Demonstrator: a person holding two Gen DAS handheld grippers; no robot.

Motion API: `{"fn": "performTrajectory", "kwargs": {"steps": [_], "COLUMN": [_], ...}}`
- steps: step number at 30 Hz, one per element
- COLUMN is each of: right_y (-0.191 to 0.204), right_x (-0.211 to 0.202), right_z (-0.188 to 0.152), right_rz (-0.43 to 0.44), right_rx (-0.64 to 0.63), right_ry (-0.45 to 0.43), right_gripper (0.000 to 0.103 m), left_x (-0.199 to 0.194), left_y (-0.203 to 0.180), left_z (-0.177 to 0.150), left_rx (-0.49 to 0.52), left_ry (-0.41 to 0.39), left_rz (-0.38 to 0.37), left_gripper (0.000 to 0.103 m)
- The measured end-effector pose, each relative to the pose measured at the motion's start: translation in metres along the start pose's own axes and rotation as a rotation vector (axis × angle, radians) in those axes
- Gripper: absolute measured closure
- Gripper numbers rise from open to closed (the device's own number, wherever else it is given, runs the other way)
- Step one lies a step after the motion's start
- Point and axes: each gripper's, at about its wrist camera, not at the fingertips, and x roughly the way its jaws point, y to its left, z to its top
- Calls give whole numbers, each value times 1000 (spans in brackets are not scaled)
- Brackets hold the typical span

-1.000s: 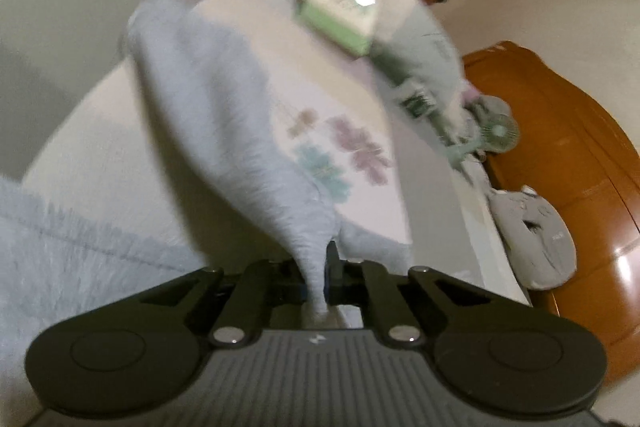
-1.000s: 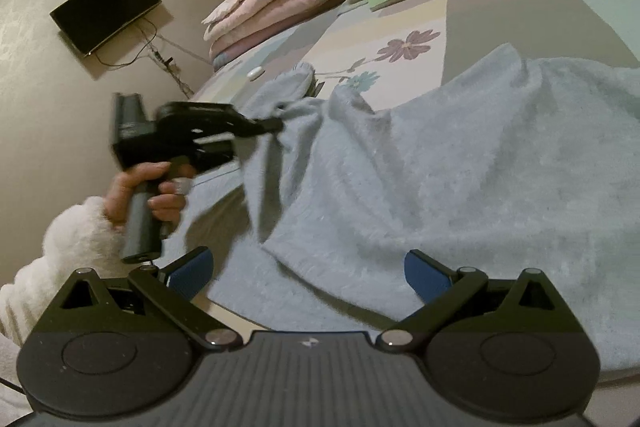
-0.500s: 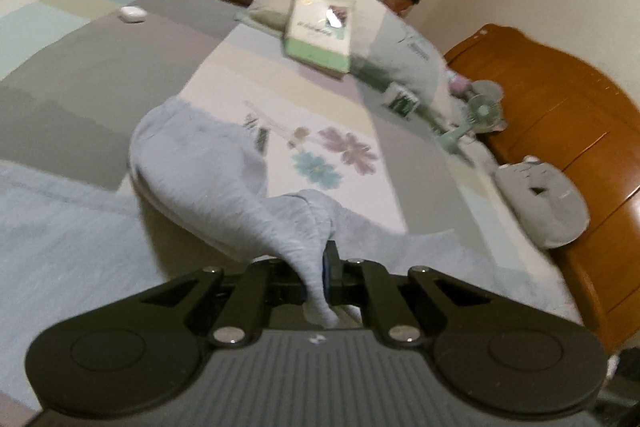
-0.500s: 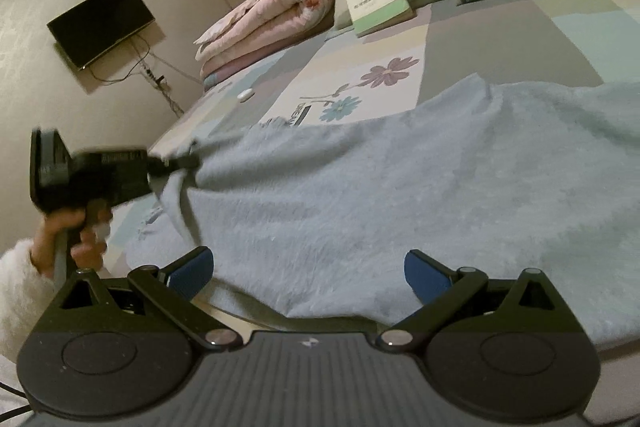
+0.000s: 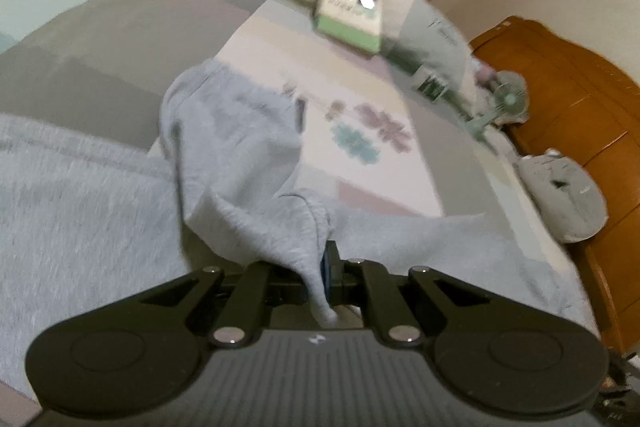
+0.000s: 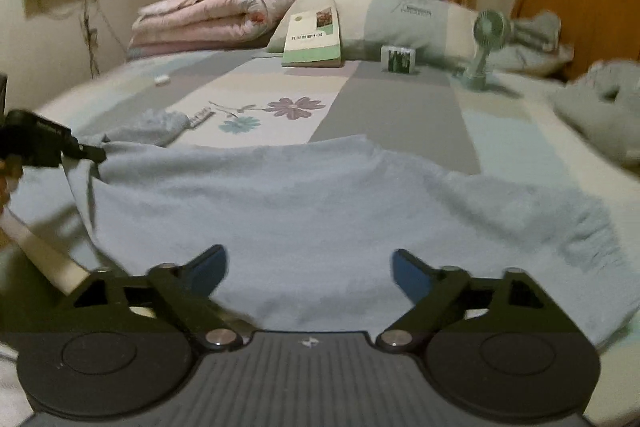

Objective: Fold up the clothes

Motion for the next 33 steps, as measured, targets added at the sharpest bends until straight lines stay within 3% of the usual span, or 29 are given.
{"fn": "performTrajectory", "kwargs": {"steps": [1, 3, 6, 10, 14, 15, 16, 19, 24, 25, 28, 30, 33], "right_y": [-2, -1, 8, 25, 49, 54, 59, 64, 55, 53, 54, 49, 33], "right_x": [1, 7, 9, 8, 19, 23, 27, 28, 17, 19, 16, 8, -3], "right_z": [-1, -2, -7, -14, -26, -29, -33, -36, -30, -31, -35, -28, -10], "right_rz": [-7, -41, -43, 21, -8, -26, -48, -45, 24, 36, 59, 74, 81], "right_rx": [-14, -62, -174, -325, -502, -549, -595, -666, -659, -647, -635, -583, -458], "right_ry": [14, 45, 77, 96, 133, 145, 154, 165, 205, 227, 244, 226, 153], "right_gripper": [35, 43, 44, 43, 44, 52, 74, 95, 95, 88, 82, 82, 70], "left_x": [3, 7, 8, 3, -1, -2, -4, -7, -7, -4, 4, 1, -8], "left_y": [4, 9, 14, 10, 6, 5, 4, 0, -2, -1, 4, 4, 5], "left_z": [-1, -2, -1, 3, 7, 8, 8, 11, 12, 12, 8, 8, 9], "left_rx": [-8, -31, -55, -35, -15, -10, -5, 10, 49, 54, 64, 90, 136], "left_ry": [10, 18, 24, 24, 23, 23, 23, 23, 35, 51, 103, 123, 145], "left_rz": [6, 3, -5, -6, -7, -7, -7, -8, 23, 35, 66, 84, 107], "left_gripper": [97, 97, 97, 97, 97, 97, 97, 97, 91, 89, 85, 80, 77]}}
